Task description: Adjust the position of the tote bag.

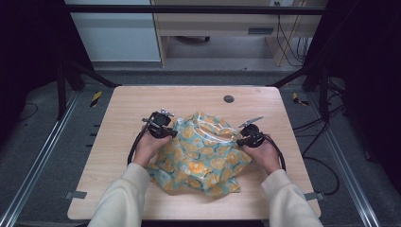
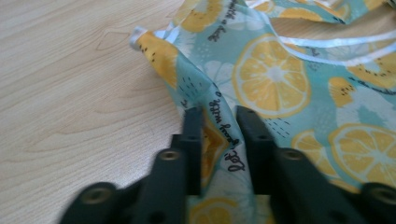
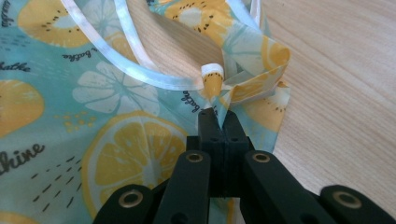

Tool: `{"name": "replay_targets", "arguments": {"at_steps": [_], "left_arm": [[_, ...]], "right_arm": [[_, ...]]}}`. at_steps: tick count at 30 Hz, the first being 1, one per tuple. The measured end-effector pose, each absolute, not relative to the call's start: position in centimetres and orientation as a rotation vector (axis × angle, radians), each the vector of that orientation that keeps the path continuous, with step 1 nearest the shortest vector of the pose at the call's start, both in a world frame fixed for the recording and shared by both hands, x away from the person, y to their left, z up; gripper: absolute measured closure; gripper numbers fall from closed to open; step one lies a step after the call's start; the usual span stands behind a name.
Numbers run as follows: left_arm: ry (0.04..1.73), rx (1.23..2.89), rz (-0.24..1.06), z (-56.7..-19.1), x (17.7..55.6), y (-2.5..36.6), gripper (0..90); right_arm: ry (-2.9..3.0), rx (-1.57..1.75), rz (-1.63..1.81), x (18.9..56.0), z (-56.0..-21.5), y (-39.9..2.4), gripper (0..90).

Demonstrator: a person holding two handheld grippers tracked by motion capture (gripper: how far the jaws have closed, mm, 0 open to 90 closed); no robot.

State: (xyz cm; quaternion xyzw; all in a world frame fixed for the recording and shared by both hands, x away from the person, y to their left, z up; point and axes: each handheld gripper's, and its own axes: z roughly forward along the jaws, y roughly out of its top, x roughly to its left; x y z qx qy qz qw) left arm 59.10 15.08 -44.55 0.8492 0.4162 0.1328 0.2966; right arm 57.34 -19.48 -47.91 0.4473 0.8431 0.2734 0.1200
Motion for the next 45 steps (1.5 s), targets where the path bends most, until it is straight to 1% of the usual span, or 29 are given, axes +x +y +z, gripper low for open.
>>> {"name": "replay_targets", "arguments": {"at_steps": [2, 4, 19, 34, 45], "left_arm": [[1.090, 2.269, 0.356, -44.5, 58.9, 15.0, 87.7], [1.086, 2.268, 0.364, -44.4, 58.8, 15.0, 89.8], [1.012, 2.202, 0.512, -41.9, 57.5, 15.3, 90.0], [0.962, 2.154, 0.535, -40.7, 57.0, 15.9, 90.0], [0.888, 2.106, 0.615, -39.1, 55.5, 16.1, 90.0]], "right_arm": [[2.453, 1.300, 0.807, 57.3, -47.8, -19.5, 90.0], [2.451, 1.297, 0.814, 57.2, -47.6, -19.5, 90.0], [2.394, 1.248, 0.909, 56.3, -45.5, -20.6, 90.0], [2.359, 1.145, 0.967, 55.5, -42.5, -21.5, 90.0], [2.332, 1.087, 1.011, 54.1, -40.8, -21.9, 90.0]]}}
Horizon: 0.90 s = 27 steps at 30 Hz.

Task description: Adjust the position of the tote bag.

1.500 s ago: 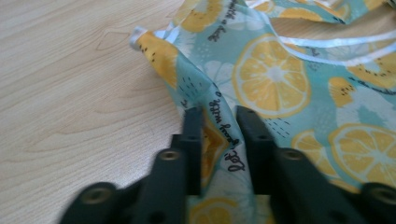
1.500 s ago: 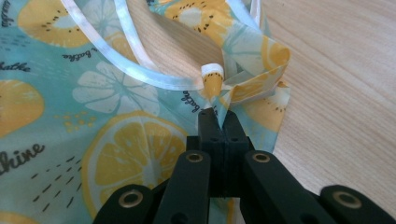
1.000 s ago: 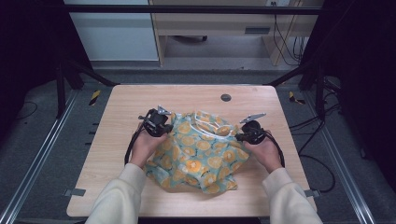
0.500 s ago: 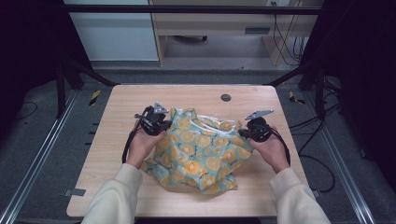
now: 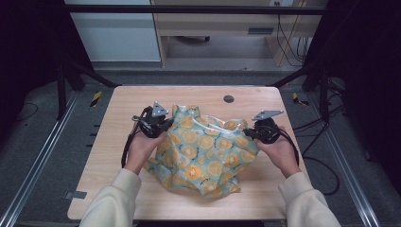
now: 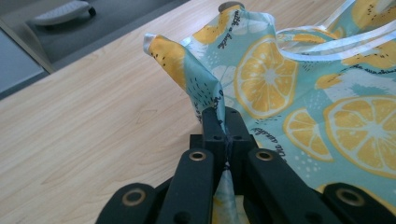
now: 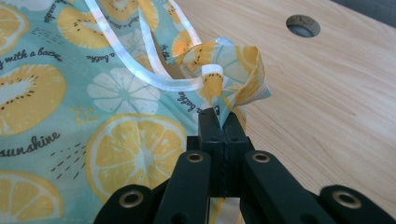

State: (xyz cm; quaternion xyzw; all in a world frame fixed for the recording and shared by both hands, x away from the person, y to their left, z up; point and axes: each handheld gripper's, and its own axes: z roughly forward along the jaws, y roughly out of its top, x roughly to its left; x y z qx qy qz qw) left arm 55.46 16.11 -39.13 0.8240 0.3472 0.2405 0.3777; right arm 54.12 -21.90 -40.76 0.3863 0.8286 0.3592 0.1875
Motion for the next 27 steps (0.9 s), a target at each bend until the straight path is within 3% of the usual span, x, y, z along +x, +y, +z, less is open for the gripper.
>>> {"name": "replay_targets", "arguments": {"at_steps": [27], "left_arm": [[0.780, 2.035, 0.683, -37.6, 52.5, 17.1, 90.0]], "right_arm": [[2.285, 0.938, 1.078, 50.7, -37.6, -22.4, 90.0]]}}
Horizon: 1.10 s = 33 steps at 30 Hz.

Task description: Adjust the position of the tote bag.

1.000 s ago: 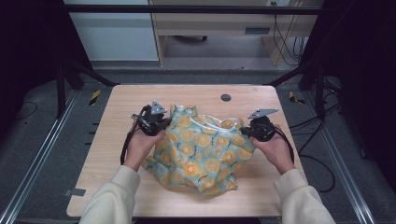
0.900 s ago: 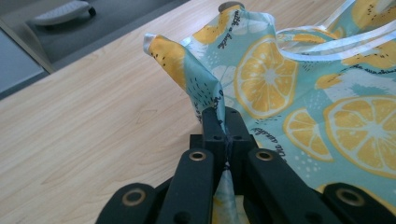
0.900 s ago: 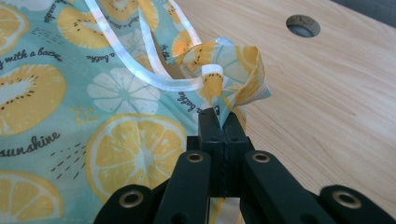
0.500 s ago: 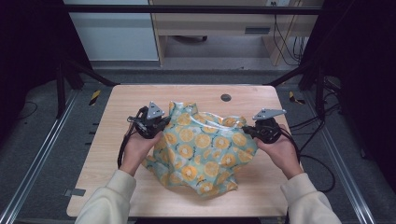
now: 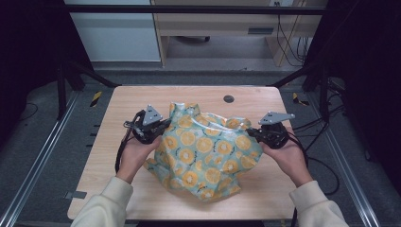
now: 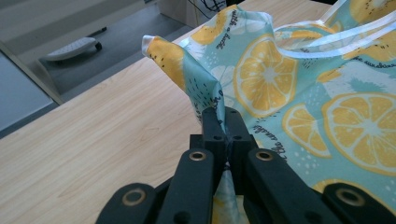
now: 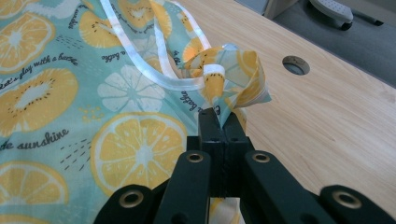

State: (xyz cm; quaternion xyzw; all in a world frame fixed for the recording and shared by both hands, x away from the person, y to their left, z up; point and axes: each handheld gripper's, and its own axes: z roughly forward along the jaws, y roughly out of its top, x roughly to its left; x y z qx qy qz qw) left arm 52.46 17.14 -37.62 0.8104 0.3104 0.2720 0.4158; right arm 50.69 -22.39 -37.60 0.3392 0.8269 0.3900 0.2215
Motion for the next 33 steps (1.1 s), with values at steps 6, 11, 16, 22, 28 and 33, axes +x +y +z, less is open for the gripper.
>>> {"name": "replay_targets", "arguments": {"at_steps": [6, 11, 16, 22, 28, 33], "left_arm": [[0.772, 2.022, 0.705, -37.3, 52.4, 17.2, 90.0], [0.771, 2.002, 0.716, -36.9, 52.4, 17.3, 90.0], [0.767, 1.997, 0.711, -36.9, 52.2, 17.4, 90.0], [0.726, 1.996, 0.742, -37.1, 51.6, 17.6, 90.0], [0.702, 1.978, 0.771, -37.6, 50.3, 17.9, 90.0], [0.676, 1.956, 0.788, -38.2, 49.1, 18.4, 90.0]], "right_arm": [[2.274, 0.933, 1.080, 50.6, -37.0, -22.5, 90.0], [2.259, 0.924, 1.082, 50.7, -36.3, -22.5, 90.0], [2.256, 0.916, 1.089, 50.5, -36.1, -22.5, 90.0], [2.254, 0.902, 1.105, 49.9, -36.2, -22.7, 90.0], [2.241, 0.854, 1.123, 48.4, -36.2, -22.5, 90.0], [2.237, 0.829, 1.137, 47.3, -36.3, -22.4, 90.0]]}}
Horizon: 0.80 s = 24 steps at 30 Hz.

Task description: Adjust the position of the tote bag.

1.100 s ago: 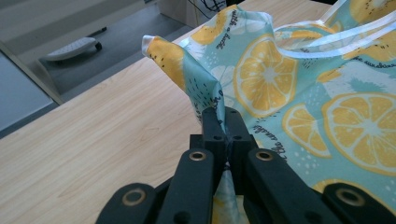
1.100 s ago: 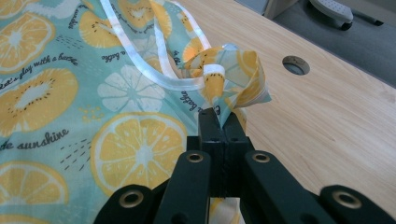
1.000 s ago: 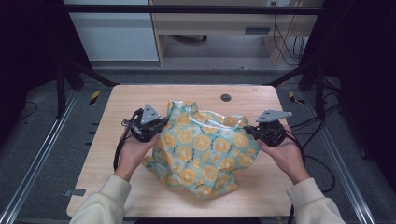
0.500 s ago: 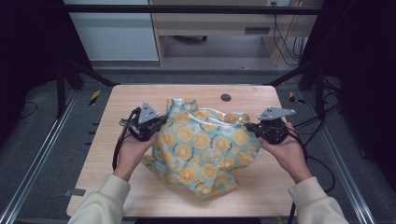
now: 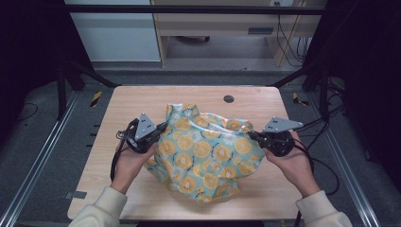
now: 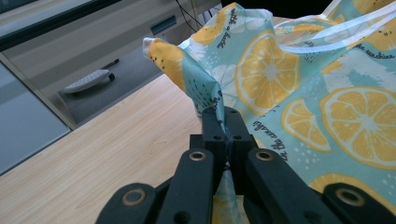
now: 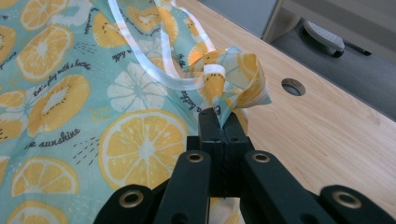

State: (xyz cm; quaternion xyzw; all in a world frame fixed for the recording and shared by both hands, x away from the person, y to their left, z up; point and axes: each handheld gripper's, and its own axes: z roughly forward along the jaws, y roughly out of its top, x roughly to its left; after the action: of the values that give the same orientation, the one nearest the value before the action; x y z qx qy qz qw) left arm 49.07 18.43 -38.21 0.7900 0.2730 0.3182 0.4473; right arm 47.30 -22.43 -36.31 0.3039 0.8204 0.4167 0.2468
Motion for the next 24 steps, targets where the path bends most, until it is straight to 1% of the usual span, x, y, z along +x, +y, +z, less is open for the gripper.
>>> {"name": "replay_targets", "arguments": {"at_steps": [12, 18, 24], "left_arm": [[0.647, 1.920, 0.828, -39.3, 46.8, 19.1, 90.0], [0.650, 1.910, 0.809, -40.9, 45.6, 19.5, 90.0], [0.647, 1.896, 0.810, -41.0, 45.0, 19.9, 90.0]], "right_arm": [[2.230, 0.789, 1.158, 45.4, -36.5, -22.1, 90.0], [2.241, 0.785, 1.171, 44.4, -37.4, -22.0, 90.0], [2.241, 0.780, 1.186, 43.8, -37.7, -22.0, 90.0]]}}
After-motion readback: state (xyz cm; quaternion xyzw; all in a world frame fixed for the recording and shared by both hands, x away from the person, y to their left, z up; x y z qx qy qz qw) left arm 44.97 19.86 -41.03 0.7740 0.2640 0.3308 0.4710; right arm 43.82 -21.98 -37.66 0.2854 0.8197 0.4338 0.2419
